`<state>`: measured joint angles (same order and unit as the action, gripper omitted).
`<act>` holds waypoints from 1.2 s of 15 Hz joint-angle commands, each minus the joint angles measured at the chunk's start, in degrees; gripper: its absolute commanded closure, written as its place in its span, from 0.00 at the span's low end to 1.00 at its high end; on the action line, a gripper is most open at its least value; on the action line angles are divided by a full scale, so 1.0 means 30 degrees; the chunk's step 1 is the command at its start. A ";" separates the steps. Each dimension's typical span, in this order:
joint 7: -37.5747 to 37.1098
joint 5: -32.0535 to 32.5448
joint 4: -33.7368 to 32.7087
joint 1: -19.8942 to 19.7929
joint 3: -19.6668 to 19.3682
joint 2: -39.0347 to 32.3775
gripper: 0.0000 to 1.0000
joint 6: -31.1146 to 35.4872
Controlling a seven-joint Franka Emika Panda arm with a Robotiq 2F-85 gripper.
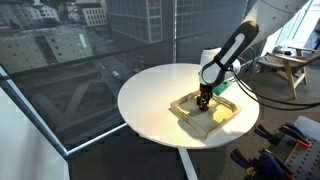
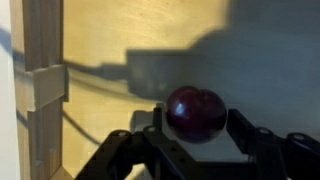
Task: Remove the plum plush toy from the tray and put it on the table
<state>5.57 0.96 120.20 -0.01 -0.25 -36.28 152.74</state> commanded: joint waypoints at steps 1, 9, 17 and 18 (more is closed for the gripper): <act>-0.0020 0.0308 -0.0240 -0.0115 0.0014 -0.0088 0.62 -0.0030; 0.0304 0.0301 -0.0093 -0.0202 0.0176 0.0432 0.66 -0.0767; 0.0226 0.0400 0.0101 -0.0061 0.0120 0.1255 0.66 -0.1229; 0.0224 0.0407 0.0110 -0.0051 0.0120 0.1368 0.66 -0.1302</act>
<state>5.92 1.01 120.07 0.05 -0.08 -34.54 150.92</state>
